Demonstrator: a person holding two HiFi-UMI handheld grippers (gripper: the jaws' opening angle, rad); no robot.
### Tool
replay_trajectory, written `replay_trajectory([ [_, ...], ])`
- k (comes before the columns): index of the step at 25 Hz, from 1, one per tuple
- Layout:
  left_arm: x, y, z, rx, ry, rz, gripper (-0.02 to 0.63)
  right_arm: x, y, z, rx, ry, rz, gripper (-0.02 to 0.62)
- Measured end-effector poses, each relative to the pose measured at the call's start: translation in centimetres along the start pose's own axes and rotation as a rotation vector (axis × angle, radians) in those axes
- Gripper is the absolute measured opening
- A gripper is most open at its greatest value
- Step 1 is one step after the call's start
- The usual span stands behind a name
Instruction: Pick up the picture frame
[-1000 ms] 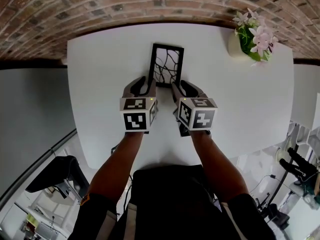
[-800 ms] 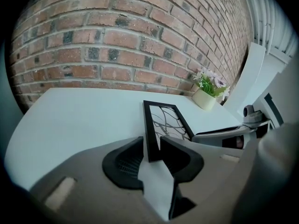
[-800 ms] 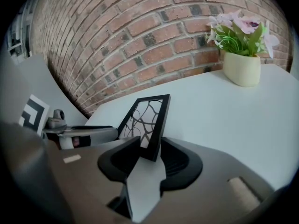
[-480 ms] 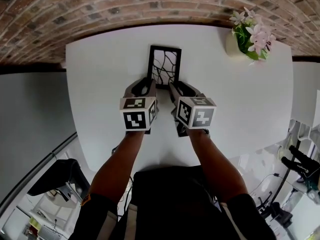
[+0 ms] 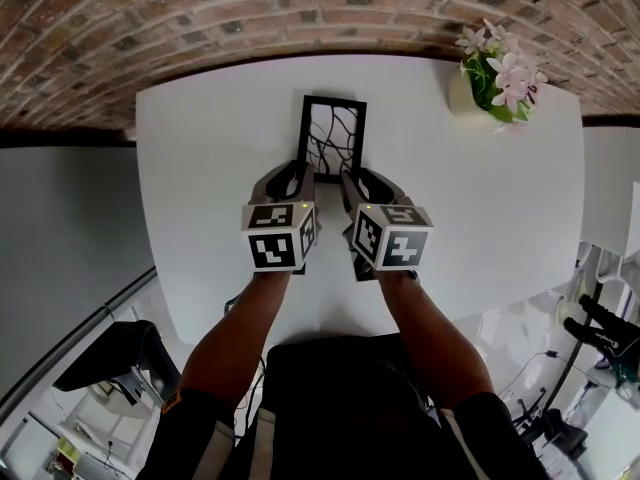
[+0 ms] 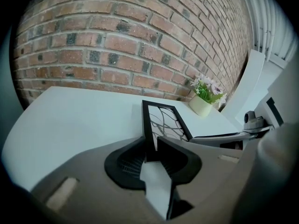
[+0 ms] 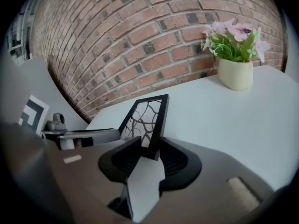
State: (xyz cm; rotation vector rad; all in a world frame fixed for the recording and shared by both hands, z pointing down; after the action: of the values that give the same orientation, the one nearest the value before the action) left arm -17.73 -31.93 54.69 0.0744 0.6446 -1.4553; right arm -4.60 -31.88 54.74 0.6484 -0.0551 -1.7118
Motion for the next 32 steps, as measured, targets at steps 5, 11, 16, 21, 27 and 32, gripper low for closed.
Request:
replay_trajectory([
  [5,0.6,1.4,-1.7,-0.006,0.052,0.012,0.074,0.4,-0.3,-2.6,-0.014,0.039,-0.008,0.124],
  [11,-0.3,4.2,-3.8,-0.018,0.099,0.017,0.075,-0.6,-0.1,-6.1,-0.027,0.081,-0.025,0.123],
  [16,-1.6,7.1,-6.2,-0.018,0.144,0.042,0.074,-2.3,0.1,-9.5,-0.035,0.118,-0.039,0.123],
  [21,-3.5,10.5,-8.9,-0.029,0.194,0.061,0.072,-4.5,0.4,-13.7,-0.038,0.172,-0.050,0.121],
  [27,-6.3,15.1,-12.0,-0.045,0.245,0.089,0.071,-7.6,1.1,-18.9,-0.053,0.237,-0.065,0.117],
  [32,-8.8,19.3,-14.2,-0.055,0.281,0.112,0.069,-10.8,2.2,-23.4,-0.073,0.283,-0.076,0.115],
])
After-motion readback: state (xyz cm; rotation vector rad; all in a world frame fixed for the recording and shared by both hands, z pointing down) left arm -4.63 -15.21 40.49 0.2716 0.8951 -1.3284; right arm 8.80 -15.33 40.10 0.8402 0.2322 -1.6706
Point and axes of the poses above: the fingertips, and each gripper's own axes: z forward along the fingers, y to its right, x out of its top, the point moved 5 cm from there along -z, backward along the fingers, and after that the axes turned 15 degrees about -y, right-handed, at the moved point
